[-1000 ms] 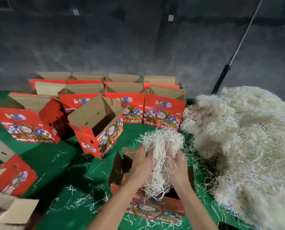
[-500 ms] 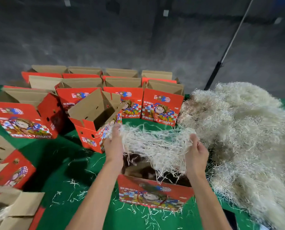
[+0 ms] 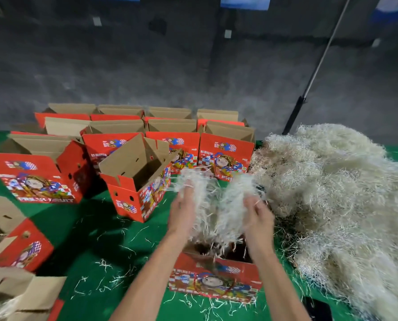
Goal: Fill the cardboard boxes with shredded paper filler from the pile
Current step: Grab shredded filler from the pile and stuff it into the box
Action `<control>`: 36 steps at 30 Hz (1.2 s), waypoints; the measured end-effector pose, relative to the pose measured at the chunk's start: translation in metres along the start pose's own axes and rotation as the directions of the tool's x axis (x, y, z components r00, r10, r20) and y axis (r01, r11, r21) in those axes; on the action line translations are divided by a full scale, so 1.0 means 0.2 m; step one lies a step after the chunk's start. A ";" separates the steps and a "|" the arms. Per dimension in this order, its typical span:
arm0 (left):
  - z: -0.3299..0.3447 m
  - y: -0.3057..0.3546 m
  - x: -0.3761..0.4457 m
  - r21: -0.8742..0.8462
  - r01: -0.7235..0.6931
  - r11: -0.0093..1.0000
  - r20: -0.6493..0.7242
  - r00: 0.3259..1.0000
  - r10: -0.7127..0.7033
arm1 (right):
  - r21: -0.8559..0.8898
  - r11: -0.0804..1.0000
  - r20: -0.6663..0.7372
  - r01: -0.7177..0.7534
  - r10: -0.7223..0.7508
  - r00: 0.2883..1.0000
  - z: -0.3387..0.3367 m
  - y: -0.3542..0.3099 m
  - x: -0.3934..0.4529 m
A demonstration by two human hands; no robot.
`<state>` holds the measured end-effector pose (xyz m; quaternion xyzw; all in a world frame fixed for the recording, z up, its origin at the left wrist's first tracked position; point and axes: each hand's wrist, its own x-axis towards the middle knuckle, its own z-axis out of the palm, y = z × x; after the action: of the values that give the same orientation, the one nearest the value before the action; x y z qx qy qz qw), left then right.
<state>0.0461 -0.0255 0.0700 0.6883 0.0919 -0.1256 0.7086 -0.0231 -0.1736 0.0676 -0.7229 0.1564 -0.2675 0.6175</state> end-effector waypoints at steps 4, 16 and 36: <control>0.14 -0.07 -0.10 0.106 0.020 0.994 0.041 0.999 -0.025 | -0.143 0.990 0.145 0.015 0.006 0.989 0.15 -0.01 -0.06; 0.15 -0.04 -0.12 0.105 0.006 0.994 0.211 0.977 -0.028 | -0.204 0.978 0.116 0.036 -0.013 0.993 0.21 0.07 -0.04; -0.05 -0.05 0.09 -0.102 -0.039 0.994 -0.167 0.986 0.021 | -0.182 0.975 -0.108 -0.127 0.109 0.988 0.01 0.09 0.05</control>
<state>0.0604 -0.0162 0.0540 0.6596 0.1465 -0.0522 0.7354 -0.0112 -0.1812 0.0522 -0.7538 0.2537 -0.2490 0.5527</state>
